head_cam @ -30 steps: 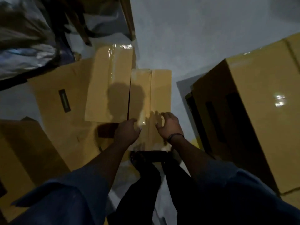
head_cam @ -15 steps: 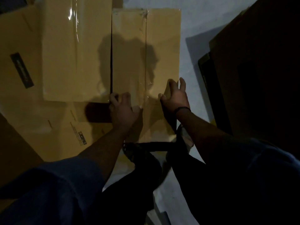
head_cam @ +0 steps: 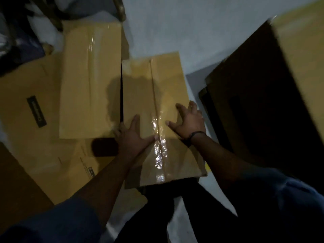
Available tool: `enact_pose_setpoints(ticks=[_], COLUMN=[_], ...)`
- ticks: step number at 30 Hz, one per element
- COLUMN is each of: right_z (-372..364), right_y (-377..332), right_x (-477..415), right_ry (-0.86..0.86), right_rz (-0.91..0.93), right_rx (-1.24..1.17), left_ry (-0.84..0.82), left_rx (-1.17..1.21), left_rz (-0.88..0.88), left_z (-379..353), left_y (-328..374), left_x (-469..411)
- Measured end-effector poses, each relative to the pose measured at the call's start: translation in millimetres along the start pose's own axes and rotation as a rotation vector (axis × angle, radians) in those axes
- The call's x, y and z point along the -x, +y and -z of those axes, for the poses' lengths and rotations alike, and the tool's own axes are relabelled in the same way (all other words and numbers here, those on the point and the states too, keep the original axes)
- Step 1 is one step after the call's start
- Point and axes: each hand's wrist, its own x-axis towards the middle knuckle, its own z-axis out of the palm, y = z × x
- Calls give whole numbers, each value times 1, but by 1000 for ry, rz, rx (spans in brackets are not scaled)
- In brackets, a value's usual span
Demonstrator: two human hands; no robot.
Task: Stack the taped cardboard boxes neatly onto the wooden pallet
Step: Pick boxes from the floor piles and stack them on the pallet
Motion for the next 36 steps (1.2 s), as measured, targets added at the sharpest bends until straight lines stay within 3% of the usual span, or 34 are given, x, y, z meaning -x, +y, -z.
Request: enact_pose_setpoints(ticks=[6, 13, 19, 24, 36], right_z=[123, 276, 378, 410, 430], right_y=[-54, -133, -132, -92, 101], right_x=[83, 188, 266, 321, 499], right_ry=[73, 317, 514, 590, 767], right_rz=[-7, 64, 16, -75, -410], right_rx=[-61, -89, -69, -129, -294], left_ry=[55, 232, 230, 271, 97], left_rx=[170, 244, 228, 152, -60], left_rz=[-106, -190, -366, -500, -832], left_z=[125, 278, 344, 337, 222], left_y=[60, 137, 208, 254, 358], left_x=[89, 195, 282, 331, 496])
